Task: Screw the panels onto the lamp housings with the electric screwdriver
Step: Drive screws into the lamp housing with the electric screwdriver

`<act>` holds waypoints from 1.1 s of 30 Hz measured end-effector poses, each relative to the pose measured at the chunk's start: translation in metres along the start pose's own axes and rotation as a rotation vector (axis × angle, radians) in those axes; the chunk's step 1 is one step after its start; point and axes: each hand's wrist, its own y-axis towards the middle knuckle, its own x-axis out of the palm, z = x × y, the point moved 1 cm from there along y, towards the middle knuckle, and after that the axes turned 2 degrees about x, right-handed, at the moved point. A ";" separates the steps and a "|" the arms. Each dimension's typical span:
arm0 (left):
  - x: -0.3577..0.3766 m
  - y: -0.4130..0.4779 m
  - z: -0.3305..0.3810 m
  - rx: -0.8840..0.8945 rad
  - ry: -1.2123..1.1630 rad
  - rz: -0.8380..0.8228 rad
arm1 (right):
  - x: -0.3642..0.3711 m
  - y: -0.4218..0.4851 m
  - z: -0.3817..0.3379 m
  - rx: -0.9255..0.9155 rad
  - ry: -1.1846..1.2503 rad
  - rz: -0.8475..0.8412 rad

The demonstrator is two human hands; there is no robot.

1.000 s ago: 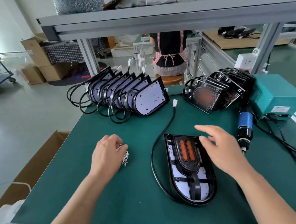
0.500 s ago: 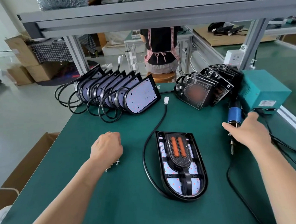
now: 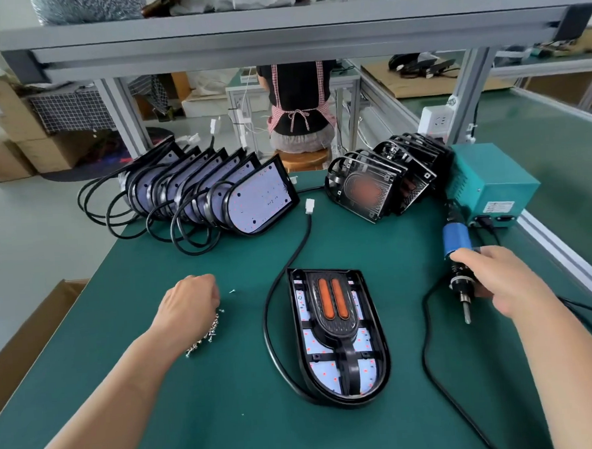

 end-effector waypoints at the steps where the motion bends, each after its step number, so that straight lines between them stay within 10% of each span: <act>1: 0.001 0.000 -0.001 0.000 -0.019 0.006 | -0.003 -0.003 0.003 0.036 0.107 -0.032; 12: -0.016 -0.007 0.011 -0.070 -0.566 0.283 | -0.009 -0.037 0.015 0.218 0.914 -0.244; 17: -0.029 -0.013 0.033 -0.270 -1.473 0.119 | -0.006 -0.063 -0.005 -0.037 1.327 -0.316; 22: -0.045 -0.031 0.070 -0.328 -1.898 -0.034 | -0.003 -0.088 -0.042 -0.325 1.182 -0.393; 28: -0.060 -0.046 0.112 -0.292 -2.041 -0.173 | 0.015 -0.103 -0.075 -0.397 1.285 -0.411; 33: -0.052 -0.056 0.134 -0.121 -1.682 -0.292 | 0.040 -0.104 -0.074 -0.334 1.285 -0.331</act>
